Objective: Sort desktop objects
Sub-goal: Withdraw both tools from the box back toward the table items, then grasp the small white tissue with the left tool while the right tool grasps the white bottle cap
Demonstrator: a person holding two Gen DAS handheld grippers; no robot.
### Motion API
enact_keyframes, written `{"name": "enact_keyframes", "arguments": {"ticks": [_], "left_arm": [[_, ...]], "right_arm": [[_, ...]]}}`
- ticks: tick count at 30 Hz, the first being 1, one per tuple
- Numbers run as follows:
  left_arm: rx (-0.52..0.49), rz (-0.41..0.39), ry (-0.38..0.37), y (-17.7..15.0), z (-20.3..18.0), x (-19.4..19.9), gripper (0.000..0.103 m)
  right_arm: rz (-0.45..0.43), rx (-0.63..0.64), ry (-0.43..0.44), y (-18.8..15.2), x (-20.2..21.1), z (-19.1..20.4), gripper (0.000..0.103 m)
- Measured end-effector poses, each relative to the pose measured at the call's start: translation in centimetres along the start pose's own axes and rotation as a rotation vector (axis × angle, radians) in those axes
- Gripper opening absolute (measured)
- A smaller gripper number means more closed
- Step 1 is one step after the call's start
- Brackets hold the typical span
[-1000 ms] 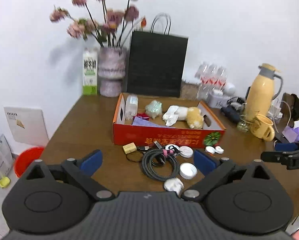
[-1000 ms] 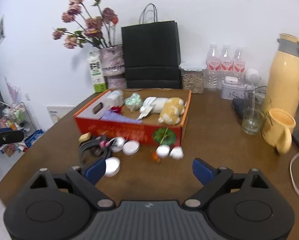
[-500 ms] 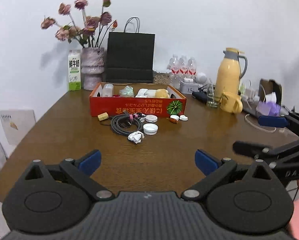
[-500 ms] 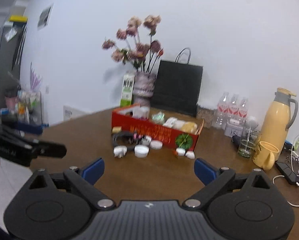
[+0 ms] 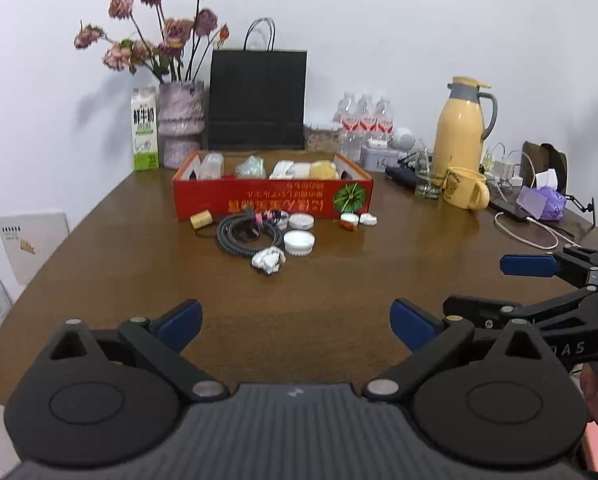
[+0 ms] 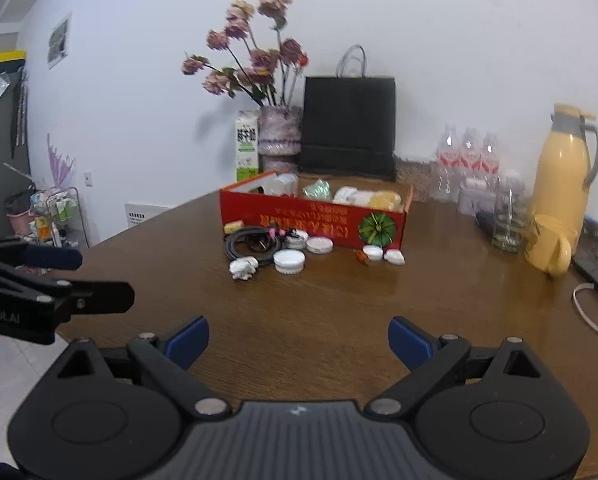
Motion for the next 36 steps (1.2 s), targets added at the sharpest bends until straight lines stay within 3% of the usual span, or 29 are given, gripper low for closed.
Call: {"name": "enact_keyframes", "arguments": {"ticks": [7, 10, 17, 19, 23, 30, 35, 36], "left_arm": [[-0.007, 0.039, -0.007, 0.0, 0.2, -1.9, 0.102], [0.013, 0.079, 0.014, 0.2, 0.7, -3.5, 0.096], [0.01, 0.107, 0.045, 2.1, 1.9, -8.3, 0.07], [-0.004, 0.113, 0.044, 2.8, 2.2, -10.3, 0.067], [-0.004, 0.177, 0.046, 4.0, 2.8, -14.7, 0.055], [0.018, 0.213, -0.025, 4.6, 3.0, -19.2, 0.055], [0.015, 0.227, 0.013, 4.7, 3.3, -20.9, 0.026], [0.004, 0.228, 0.007, 4.7, 3.4, -20.9, 0.026]], "right_arm": [[0.047, -0.045, -0.006, -0.6, -2.0, -1.5, 0.089], [0.075, -0.059, 0.002, -0.6, -3.4, -2.0, 0.085], [0.114, -0.11, 0.033, 0.9, -7.4, -3.7, 0.075], [0.106, -0.115, 0.045, 1.9, -8.7, -4.0, 0.074], [0.102, -0.115, 0.073, 4.0, -11.8, -4.6, 0.068], [0.134, -0.093, 0.139, 6.5, -17.9, -4.0, 0.064], [0.15, -0.078, 0.156, 7.5, -21.6, -3.4, 0.059], [0.16, -0.077, 0.159, 7.6, -22.3, -3.3, 0.059]]}}
Point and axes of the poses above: each gripper's, at about its wrist camera, not at the fingertips, and x roughly against the way its jaws point, z to its left, y to its top, the point moved 2 cm from there along -x, roughly the way its jaws point, and after that the axes turned 5 degrees about y, right-handed, at the moved point
